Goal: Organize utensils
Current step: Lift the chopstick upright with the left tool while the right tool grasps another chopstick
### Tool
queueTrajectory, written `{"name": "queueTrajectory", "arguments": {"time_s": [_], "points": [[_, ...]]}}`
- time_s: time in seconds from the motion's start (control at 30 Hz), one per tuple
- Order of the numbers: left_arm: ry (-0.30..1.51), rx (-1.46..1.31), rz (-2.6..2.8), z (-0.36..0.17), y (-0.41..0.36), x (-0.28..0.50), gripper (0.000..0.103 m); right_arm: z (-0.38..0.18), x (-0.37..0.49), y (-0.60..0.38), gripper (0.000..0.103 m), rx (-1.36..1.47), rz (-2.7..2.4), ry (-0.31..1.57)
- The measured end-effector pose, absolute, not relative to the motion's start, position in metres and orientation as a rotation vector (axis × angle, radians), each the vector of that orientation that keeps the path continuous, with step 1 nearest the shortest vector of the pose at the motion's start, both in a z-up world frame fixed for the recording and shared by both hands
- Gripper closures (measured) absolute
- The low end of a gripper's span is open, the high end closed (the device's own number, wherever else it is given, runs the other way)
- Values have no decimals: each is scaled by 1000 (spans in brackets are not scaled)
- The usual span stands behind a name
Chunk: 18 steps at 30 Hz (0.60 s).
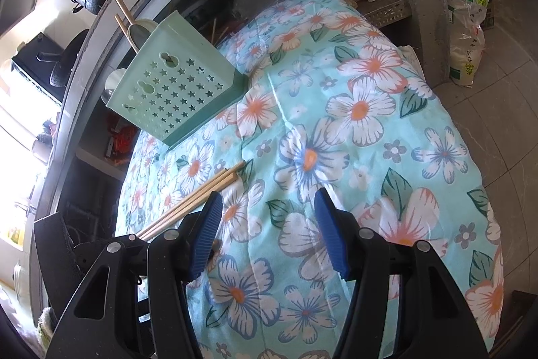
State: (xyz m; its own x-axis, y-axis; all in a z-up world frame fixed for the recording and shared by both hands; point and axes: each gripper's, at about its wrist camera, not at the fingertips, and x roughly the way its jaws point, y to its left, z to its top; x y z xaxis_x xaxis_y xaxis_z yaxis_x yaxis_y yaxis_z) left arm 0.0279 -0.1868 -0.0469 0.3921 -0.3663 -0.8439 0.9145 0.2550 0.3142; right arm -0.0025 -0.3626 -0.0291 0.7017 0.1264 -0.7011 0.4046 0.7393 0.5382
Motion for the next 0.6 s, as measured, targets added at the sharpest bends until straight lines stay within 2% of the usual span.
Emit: {"name": "queueTrajectory", "arguments": {"time_s": [0.4, 0.6], "points": [[686, 662, -919, 24, -162, 56, 99, -21, -2, -361, 47, 767, -148, 766], [667, 503, -865, 56, -138, 72, 99, -22, 3, -355, 53, 829, -82, 765]]}}
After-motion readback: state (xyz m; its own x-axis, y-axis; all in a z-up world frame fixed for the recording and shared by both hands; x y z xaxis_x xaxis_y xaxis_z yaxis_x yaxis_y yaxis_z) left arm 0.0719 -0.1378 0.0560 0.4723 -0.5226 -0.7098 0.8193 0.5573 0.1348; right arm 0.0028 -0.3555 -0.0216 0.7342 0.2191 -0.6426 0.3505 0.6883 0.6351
